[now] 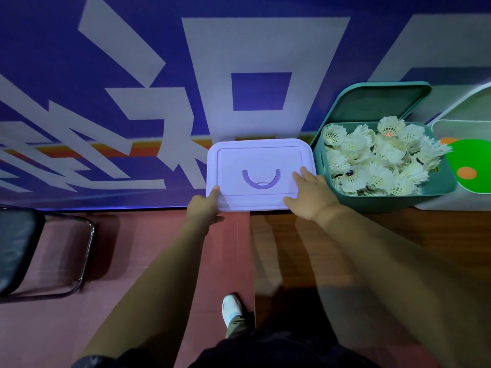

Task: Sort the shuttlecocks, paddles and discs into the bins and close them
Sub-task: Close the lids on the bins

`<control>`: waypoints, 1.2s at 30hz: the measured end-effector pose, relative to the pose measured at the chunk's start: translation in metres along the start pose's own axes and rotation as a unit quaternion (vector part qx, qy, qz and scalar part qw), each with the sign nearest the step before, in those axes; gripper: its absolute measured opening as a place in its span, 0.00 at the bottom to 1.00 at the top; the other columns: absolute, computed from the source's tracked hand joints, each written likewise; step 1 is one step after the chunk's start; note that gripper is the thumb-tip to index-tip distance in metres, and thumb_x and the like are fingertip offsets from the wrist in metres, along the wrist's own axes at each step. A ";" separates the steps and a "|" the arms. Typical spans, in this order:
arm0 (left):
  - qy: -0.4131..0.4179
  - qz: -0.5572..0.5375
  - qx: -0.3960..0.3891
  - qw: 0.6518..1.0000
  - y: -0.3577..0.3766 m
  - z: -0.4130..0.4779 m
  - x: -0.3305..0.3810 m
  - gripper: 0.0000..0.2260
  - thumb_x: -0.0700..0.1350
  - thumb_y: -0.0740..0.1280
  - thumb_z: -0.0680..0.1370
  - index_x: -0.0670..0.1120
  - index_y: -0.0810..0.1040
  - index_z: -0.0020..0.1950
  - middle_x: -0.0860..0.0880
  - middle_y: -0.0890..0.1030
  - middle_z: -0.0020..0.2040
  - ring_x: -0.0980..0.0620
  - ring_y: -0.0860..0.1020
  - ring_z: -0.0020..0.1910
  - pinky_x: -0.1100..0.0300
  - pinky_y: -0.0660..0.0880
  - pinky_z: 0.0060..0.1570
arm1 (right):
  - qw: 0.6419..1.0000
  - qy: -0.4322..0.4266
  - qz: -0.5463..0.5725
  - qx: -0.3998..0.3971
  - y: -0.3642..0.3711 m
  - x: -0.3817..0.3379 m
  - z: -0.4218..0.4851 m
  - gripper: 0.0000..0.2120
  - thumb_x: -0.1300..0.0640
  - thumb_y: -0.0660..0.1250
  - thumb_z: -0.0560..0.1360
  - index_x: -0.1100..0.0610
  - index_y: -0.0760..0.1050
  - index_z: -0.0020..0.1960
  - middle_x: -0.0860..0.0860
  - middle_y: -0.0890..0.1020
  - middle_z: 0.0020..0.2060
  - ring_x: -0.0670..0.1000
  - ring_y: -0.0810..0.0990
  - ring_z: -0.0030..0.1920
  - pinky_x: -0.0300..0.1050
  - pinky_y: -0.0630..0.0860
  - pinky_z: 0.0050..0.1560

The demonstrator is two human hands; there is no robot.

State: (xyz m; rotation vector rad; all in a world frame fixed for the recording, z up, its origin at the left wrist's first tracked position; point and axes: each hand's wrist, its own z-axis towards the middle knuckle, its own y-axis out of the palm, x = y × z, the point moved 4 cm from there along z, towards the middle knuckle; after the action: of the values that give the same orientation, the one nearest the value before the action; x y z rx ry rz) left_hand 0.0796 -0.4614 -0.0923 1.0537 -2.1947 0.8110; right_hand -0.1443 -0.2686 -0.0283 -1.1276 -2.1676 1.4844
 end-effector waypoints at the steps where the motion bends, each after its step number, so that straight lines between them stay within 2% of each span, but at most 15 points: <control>1: 0.019 0.020 0.012 1.000 -0.001 0.001 0.001 0.27 0.63 0.68 0.78 0.38 0.76 0.59 0.42 0.78 0.55 0.42 0.82 0.51 0.51 0.85 0.34 | 1.000 0.002 0.001 -0.004 0.001 -0.002 -0.001 0.42 0.39 0.64 0.80 0.51 0.50 0.86 0.47 0.47 0.86 0.58 0.49 0.84 0.53 0.58 0.81; 4: 0.081 0.110 0.056 0.989 -0.003 -0.002 0.010 0.24 0.61 0.65 0.81 0.39 0.73 0.59 0.44 0.77 0.50 0.39 0.84 0.45 0.44 0.85 0.36 | 1.000 0.017 0.000 0.001 0.004 -0.008 -0.003 0.41 0.41 0.63 0.81 0.53 0.50 0.86 0.48 0.46 0.86 0.58 0.49 0.84 0.53 0.59 0.80; 7: 0.114 0.147 0.073 0.980 -0.003 -0.004 0.017 0.21 0.60 0.64 0.82 0.41 0.72 0.57 0.45 0.77 0.46 0.37 0.84 0.42 0.42 0.85 0.38 | 0.999 0.028 0.021 0.006 0.001 -0.014 0.003 0.40 0.41 0.62 0.82 0.54 0.49 0.86 0.49 0.46 0.86 0.57 0.49 0.84 0.52 0.56 0.81; 12: 0.064 0.117 0.043 0.990 -0.004 0.000 0.020 0.22 0.60 0.66 0.80 0.41 0.72 0.57 0.41 0.78 0.52 0.36 0.85 0.41 0.42 0.84 0.31 | 1.000 0.015 0.013 -0.012 0.000 -0.013 0.013 0.40 0.41 0.62 0.82 0.54 0.48 0.86 0.49 0.45 0.86 0.59 0.48 0.84 0.53 0.57 0.81; 15: 0.020 0.055 0.002 0.998 -0.005 0.002 0.015 0.25 0.60 0.68 0.79 0.39 0.74 0.60 0.39 0.79 0.54 0.41 0.85 0.37 0.44 0.84 0.32 | 1.000 0.007 -0.003 -0.016 0.001 -0.012 0.015 0.41 0.40 0.63 0.82 0.54 0.48 0.86 0.49 0.45 0.86 0.60 0.48 0.84 0.54 0.57 0.81; 18: 0.010 0.048 -0.010 0.999 -0.004 0.001 0.016 0.26 0.60 0.67 0.79 0.39 0.72 0.64 0.39 0.79 0.57 0.43 0.85 0.34 0.44 0.85 0.33 | 1.000 0.008 -0.012 -0.026 0.003 -0.011 0.018 0.42 0.37 0.63 0.81 0.53 0.48 0.86 0.48 0.45 0.86 0.60 0.48 0.84 0.55 0.58 0.82; 21: 0.005 0.050 -0.008 0.999 -0.002 -0.002 0.019 0.26 0.59 0.66 0.81 0.39 0.70 0.67 0.39 0.78 0.58 0.41 0.85 0.36 0.42 0.85 0.35 | 0.999 0.010 -0.021 -0.031 0.001 -0.012 0.020 0.44 0.36 0.64 0.80 0.53 0.48 0.86 0.49 0.46 0.86 0.61 0.50 0.84 0.55 0.59 0.81; 27: -0.018 0.069 0.019 0.997 0.000 -0.004 0.017 0.24 0.60 0.64 0.83 0.40 0.67 0.64 0.39 0.78 0.55 0.40 0.84 0.38 0.39 0.84 0.34 | 1.000 0.008 -0.004 -0.028 0.006 -0.013 0.013 0.43 0.38 0.63 0.82 0.53 0.46 0.86 0.49 0.43 0.86 0.60 0.47 0.85 0.54 0.55 0.83; 30: 0.006 0.130 0.026 0.991 -0.004 -0.003 0.020 0.28 0.62 0.62 0.83 0.38 0.67 0.67 0.40 0.78 0.54 0.39 0.84 0.46 0.43 0.85 0.40 | 1.000 0.009 0.007 -0.019 0.003 -0.016 0.009 0.41 0.41 0.64 0.82 0.54 0.48 0.86 0.51 0.44 0.86 0.60 0.48 0.84 0.54 0.56 0.82; 32: 0.035 0.197 0.042 0.979 -0.006 -0.001 0.025 0.31 0.63 0.62 0.83 0.36 0.64 0.69 0.37 0.76 0.62 0.35 0.80 0.57 0.45 0.80 0.49 | 0.999 0.009 0.031 -0.007 -0.004 -0.021 0.008 0.37 0.45 0.65 0.82 0.57 0.55 0.85 0.55 0.50 0.85 0.61 0.55 0.83 0.53 0.60 0.80; 33: 0.048 0.229 0.059 0.970 -0.006 -0.002 0.029 0.32 0.62 0.63 0.83 0.35 0.63 0.70 0.35 0.73 0.67 0.34 0.77 0.62 0.44 0.76 0.55 | 0.999 0.004 0.051 0.010 -0.012 -0.025 0.007 0.34 0.47 0.65 0.82 0.58 0.60 0.83 0.57 0.57 0.83 0.61 0.61 0.81 0.52 0.64 0.78; 36: 0.116 0.296 0.129 0.939 -0.004 -0.019 0.052 0.30 0.56 0.67 0.82 0.35 0.63 0.72 0.34 0.68 0.71 0.33 0.69 0.69 0.39 0.71 0.65 | 0.985 -0.025 0.138 0.097 -0.052 -0.031 0.001 0.22 0.53 0.66 0.81 0.57 0.75 0.74 0.56 0.79 0.68 0.58 0.78 0.66 0.47 0.73 0.65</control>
State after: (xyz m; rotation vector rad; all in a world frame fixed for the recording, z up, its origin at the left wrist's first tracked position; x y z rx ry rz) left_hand 0.0600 -0.4742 -0.0420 0.3546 -2.2523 1.4367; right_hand -0.1480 -0.3006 0.0231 -1.3768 -1.9051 1.8114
